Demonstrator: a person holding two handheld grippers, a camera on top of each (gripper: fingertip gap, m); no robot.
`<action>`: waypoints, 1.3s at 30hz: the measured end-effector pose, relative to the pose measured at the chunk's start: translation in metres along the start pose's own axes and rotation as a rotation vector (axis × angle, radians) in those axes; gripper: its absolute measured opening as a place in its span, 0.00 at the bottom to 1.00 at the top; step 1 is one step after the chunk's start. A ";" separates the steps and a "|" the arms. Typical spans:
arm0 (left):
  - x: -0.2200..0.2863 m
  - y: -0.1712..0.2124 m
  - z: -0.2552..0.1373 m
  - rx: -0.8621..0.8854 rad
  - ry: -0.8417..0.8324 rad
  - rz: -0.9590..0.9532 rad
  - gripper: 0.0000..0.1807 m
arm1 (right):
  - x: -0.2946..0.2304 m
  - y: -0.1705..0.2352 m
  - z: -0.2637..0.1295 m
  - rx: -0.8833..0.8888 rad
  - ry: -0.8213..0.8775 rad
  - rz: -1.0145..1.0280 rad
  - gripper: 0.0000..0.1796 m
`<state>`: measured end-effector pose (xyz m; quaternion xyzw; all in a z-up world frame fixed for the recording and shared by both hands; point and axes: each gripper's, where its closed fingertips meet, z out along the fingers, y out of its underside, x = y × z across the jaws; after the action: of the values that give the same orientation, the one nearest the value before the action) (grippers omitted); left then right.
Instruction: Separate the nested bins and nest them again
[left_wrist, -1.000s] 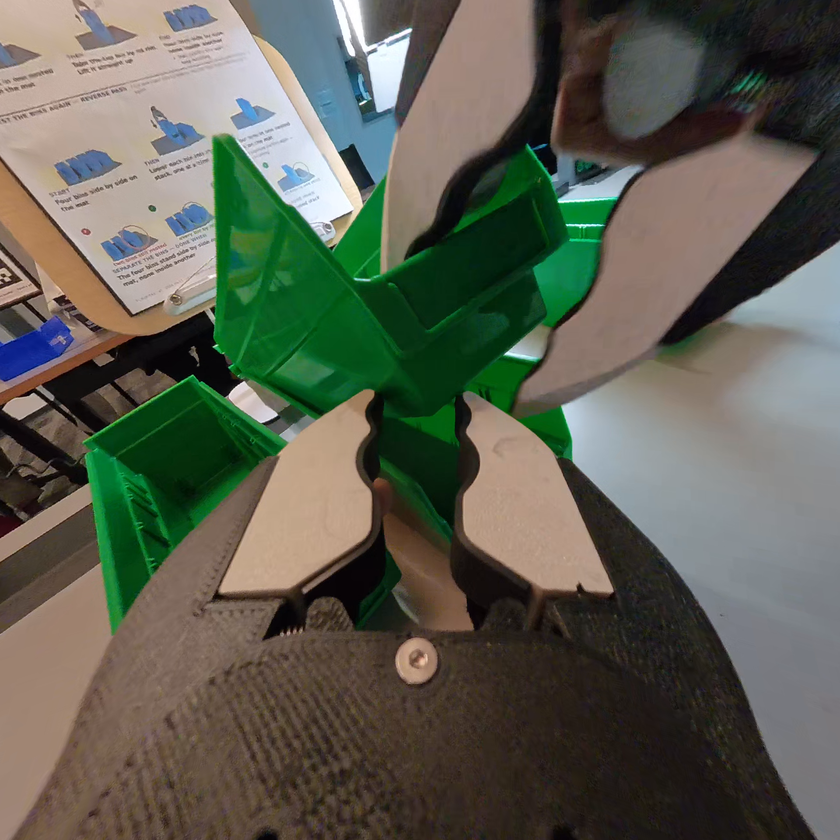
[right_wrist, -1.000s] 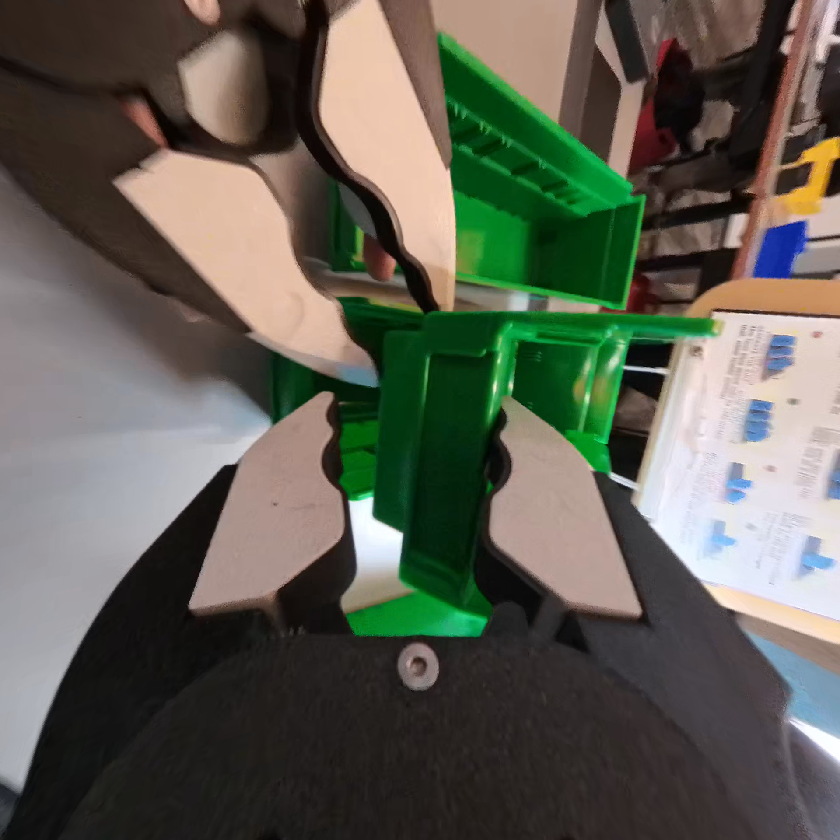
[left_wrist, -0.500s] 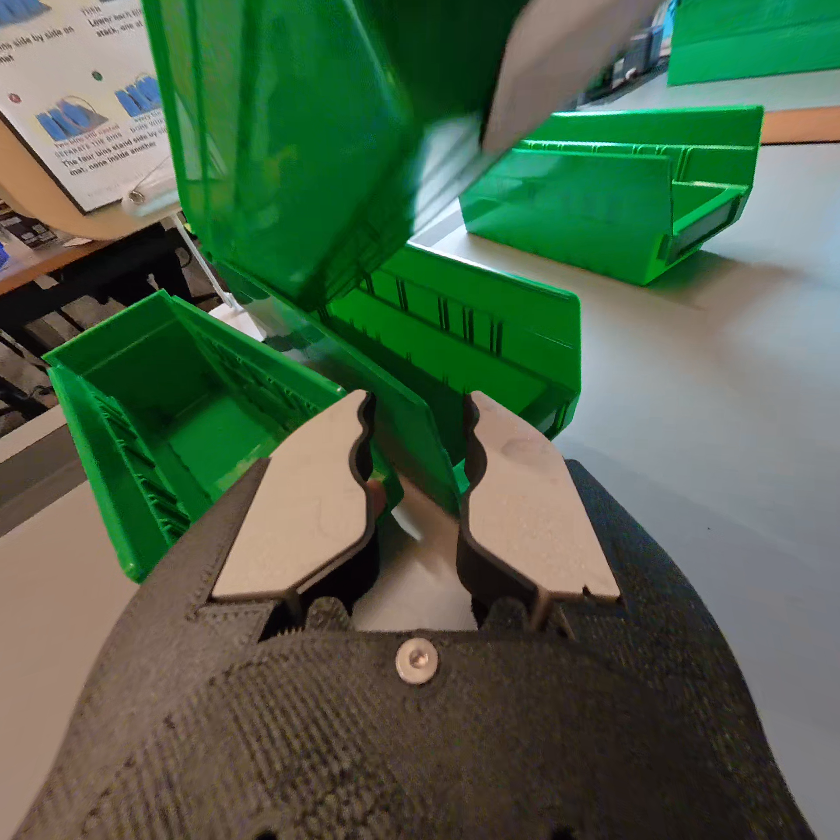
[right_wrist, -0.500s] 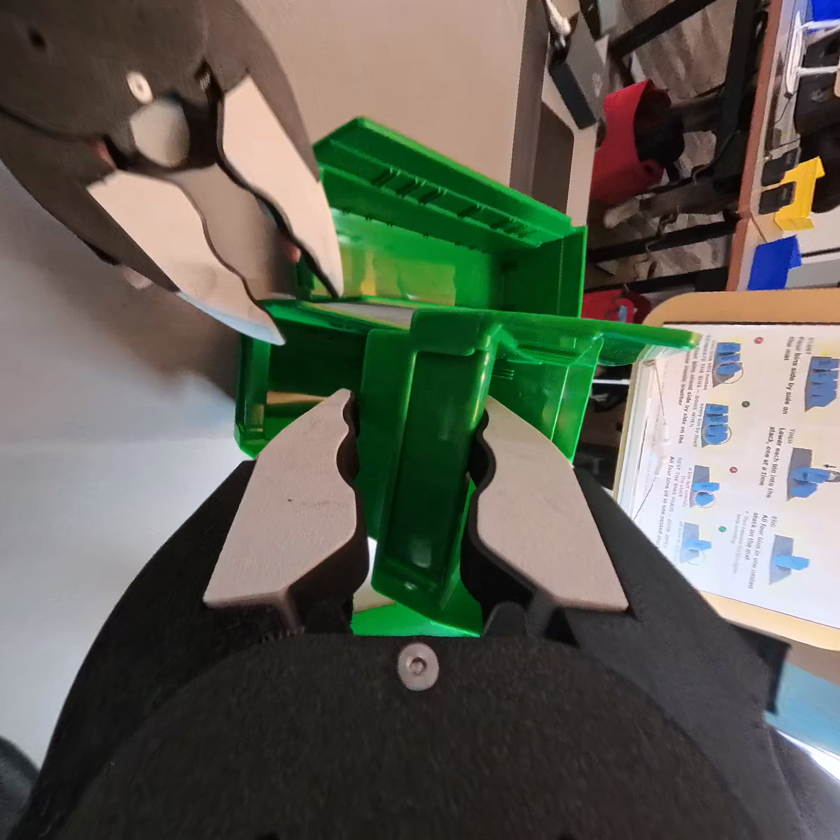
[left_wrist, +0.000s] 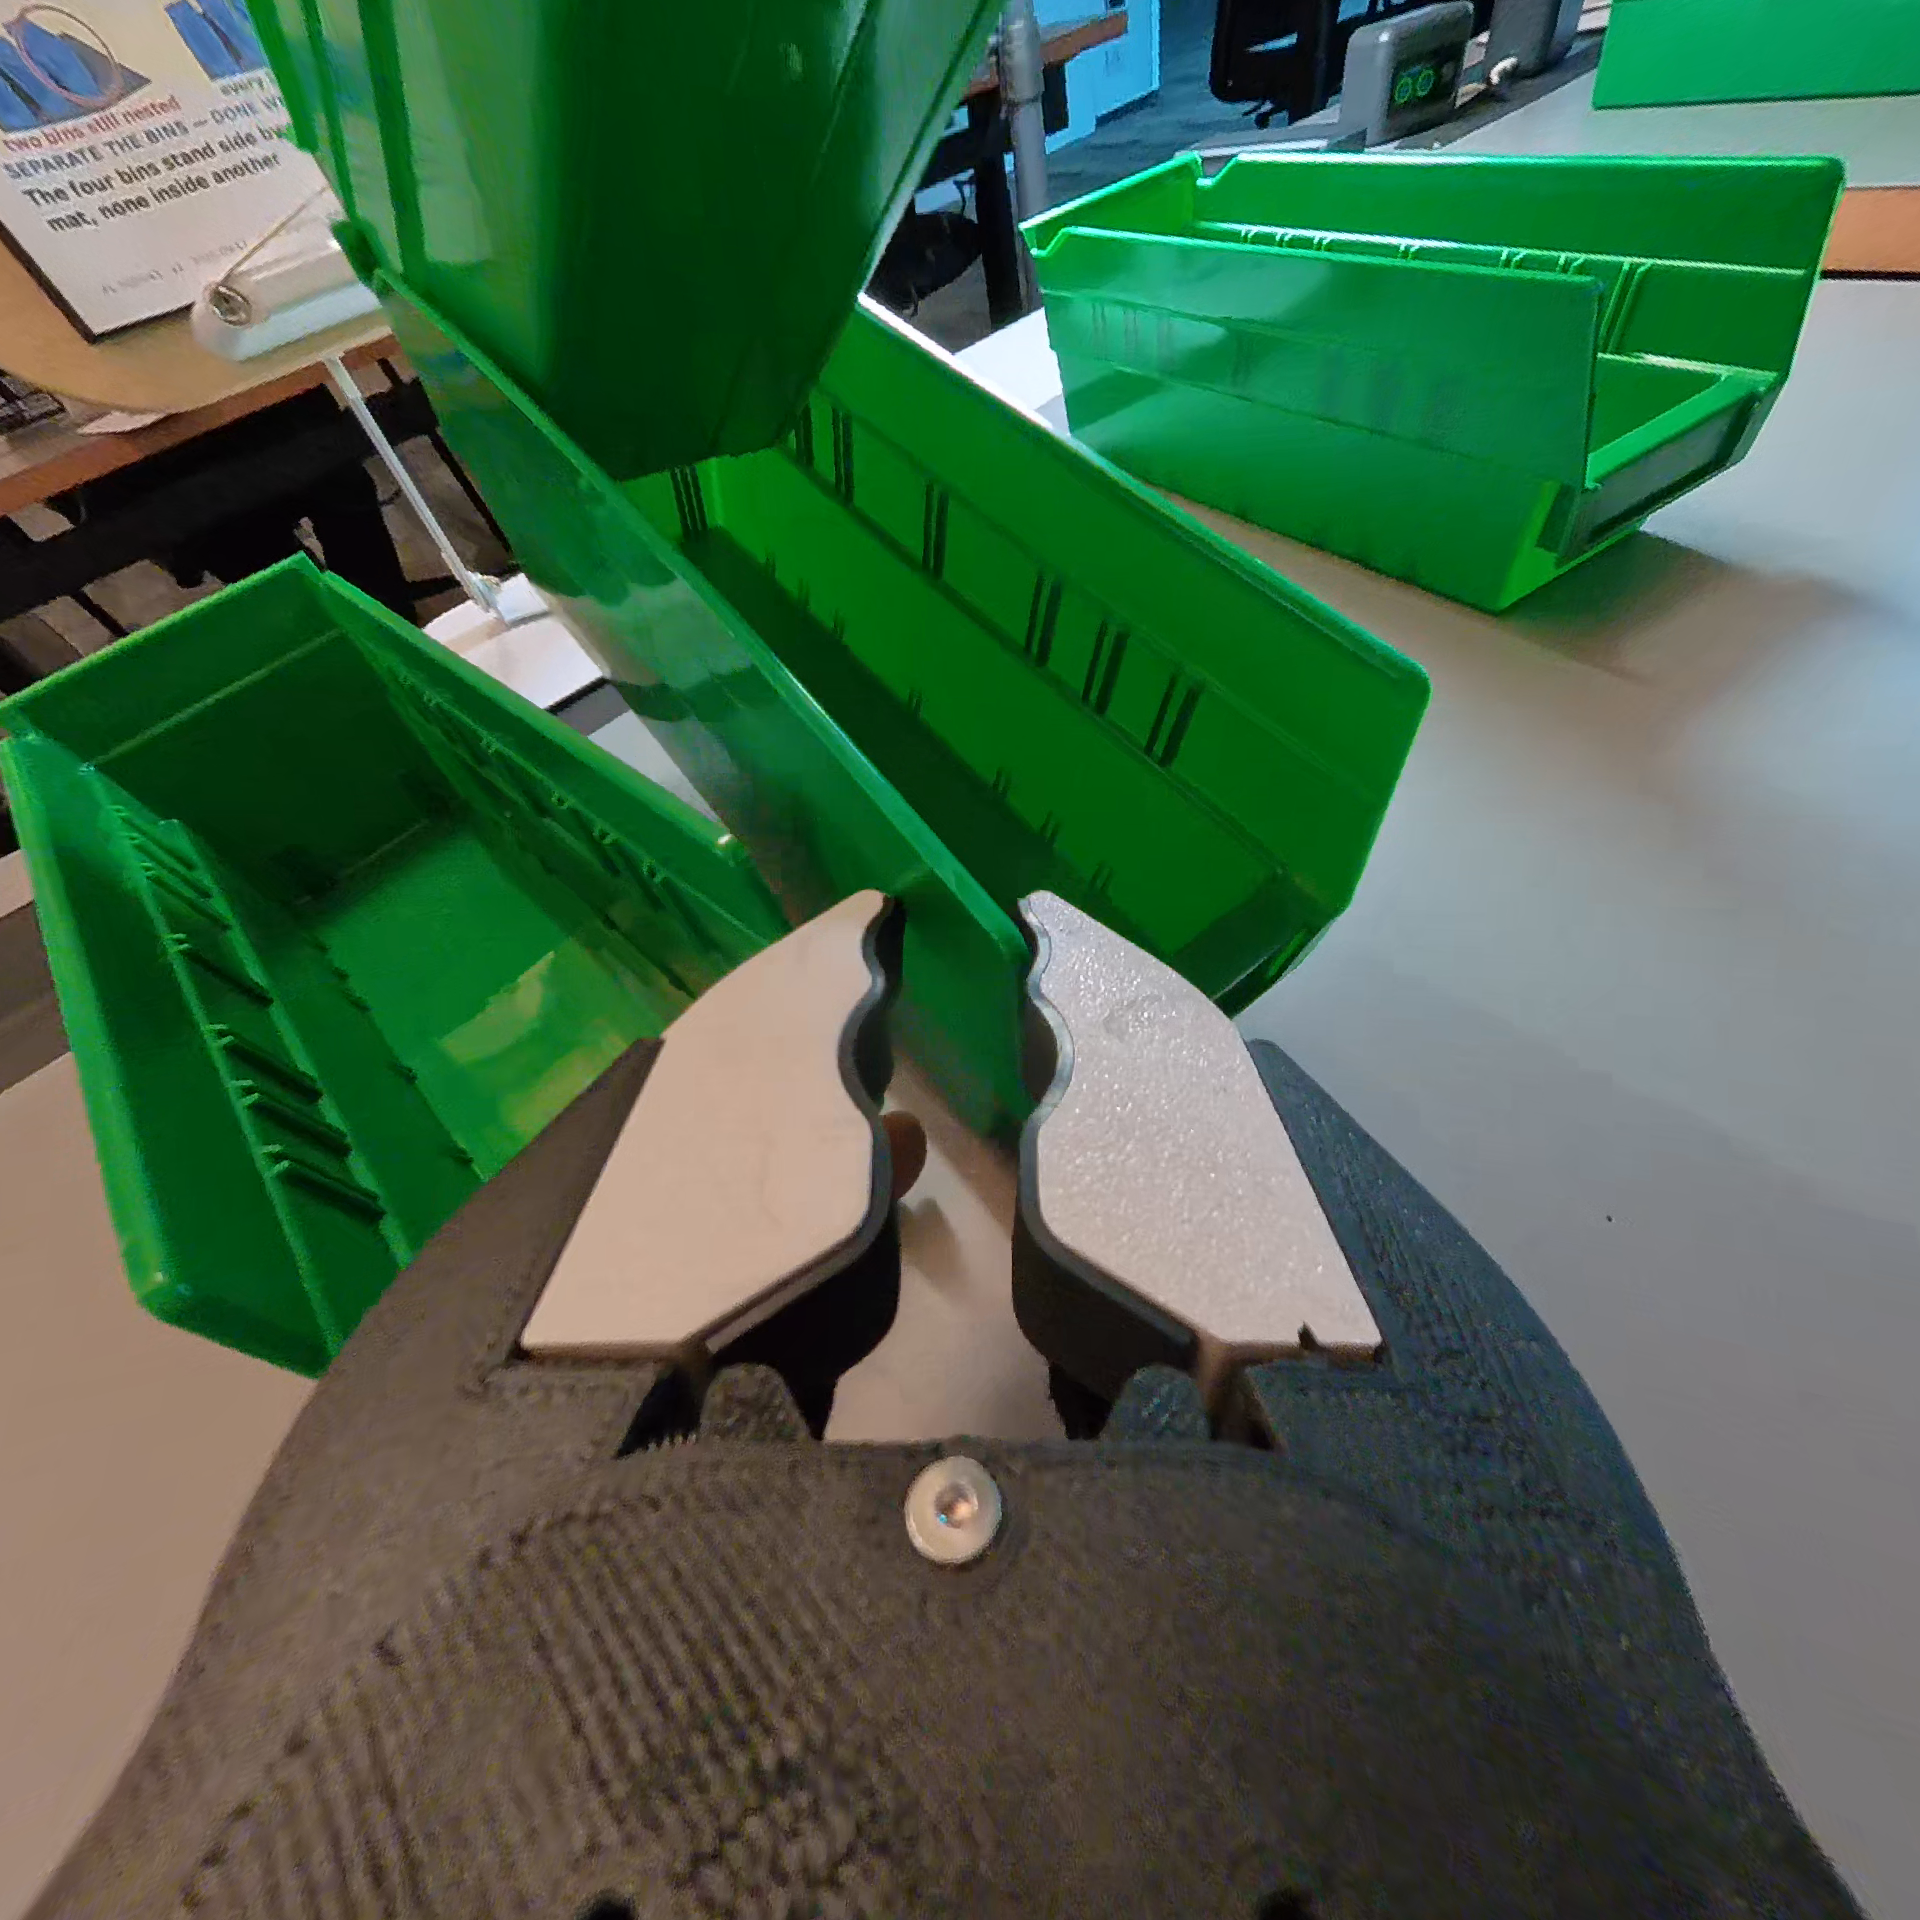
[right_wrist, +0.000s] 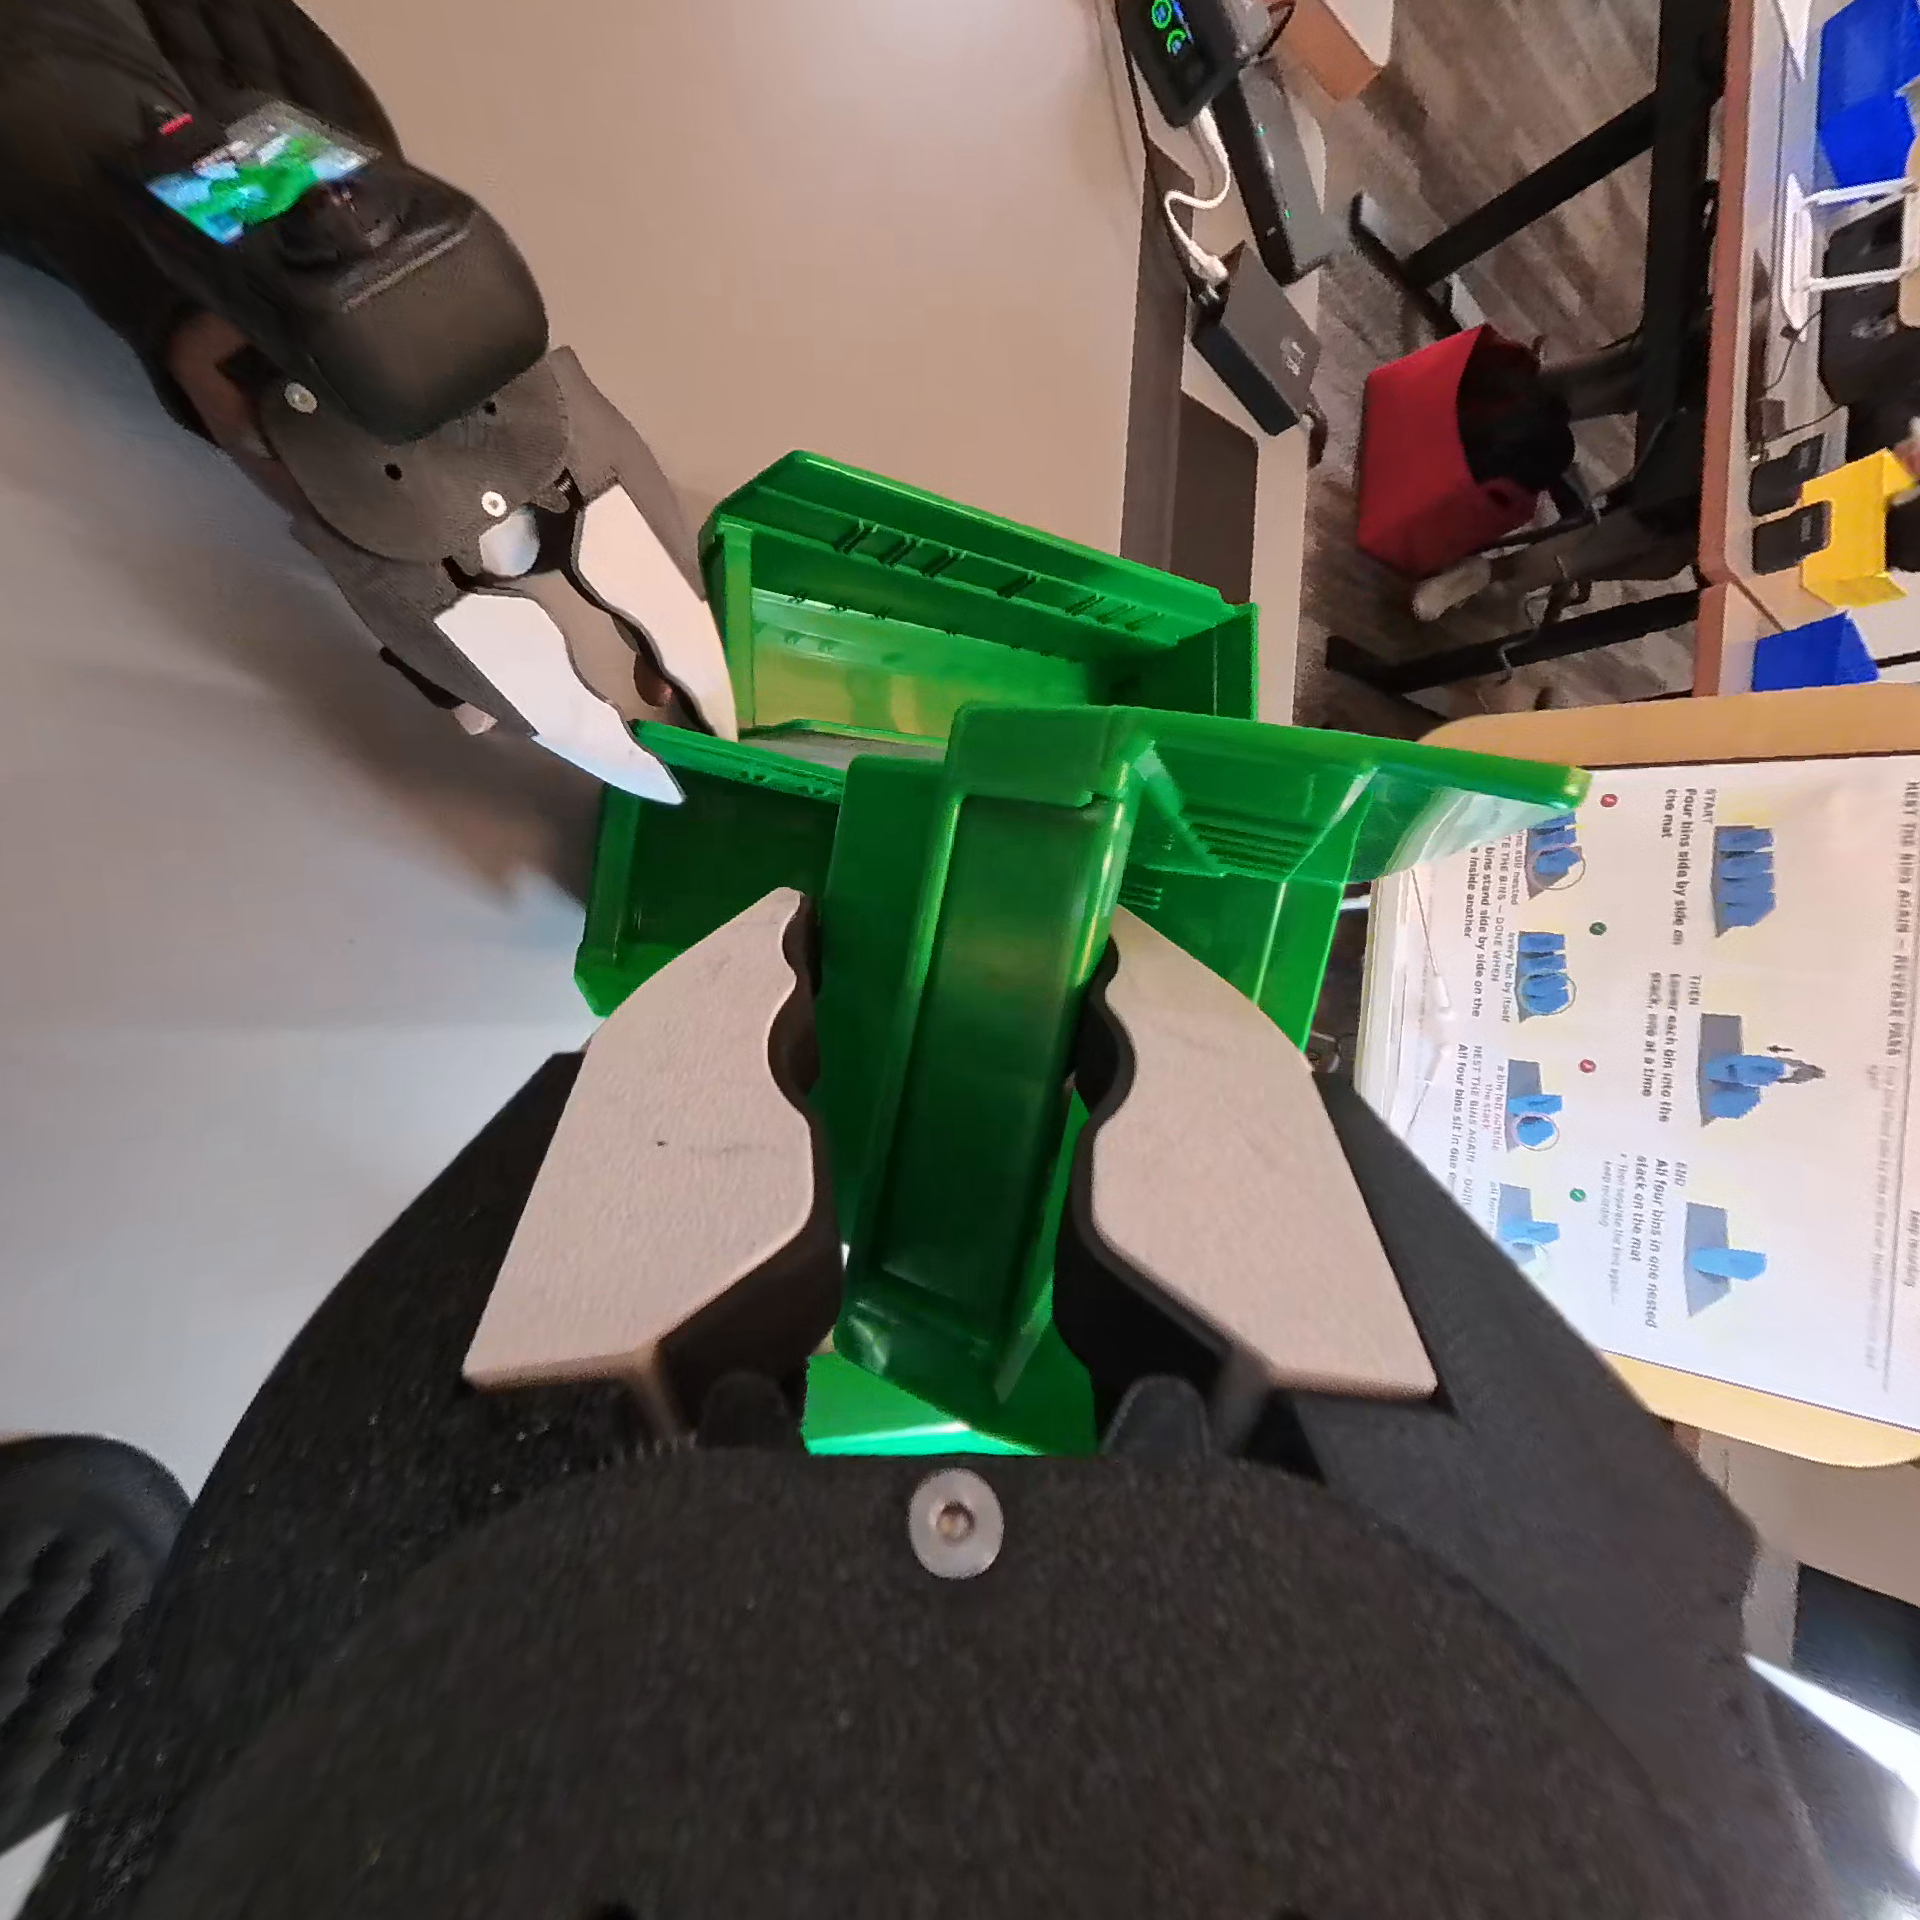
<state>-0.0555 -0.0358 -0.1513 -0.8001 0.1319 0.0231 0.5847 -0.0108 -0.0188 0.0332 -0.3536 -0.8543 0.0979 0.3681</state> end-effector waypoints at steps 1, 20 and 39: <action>0.000 0.001 0.001 -0.008 -0.003 0.000 0.11 | 0.003 -0.001 -0.002 0.004 -0.010 -0.001 0.27; 0.016 0.006 -0.024 -0.053 0.072 0.068 0.11 | -0.039 0.123 -0.005 -0.249 0.266 -0.039 0.26; 0.057 0.014 0.025 -0.062 0.157 0.247 0.00 | -0.107 0.202 0.116 -0.308 0.319 -0.165 0.34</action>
<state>-0.0005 -0.0271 -0.1827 -0.7950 0.2738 0.0360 0.5401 0.0668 0.0673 -0.1952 -0.3457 -0.8162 -0.1212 0.4468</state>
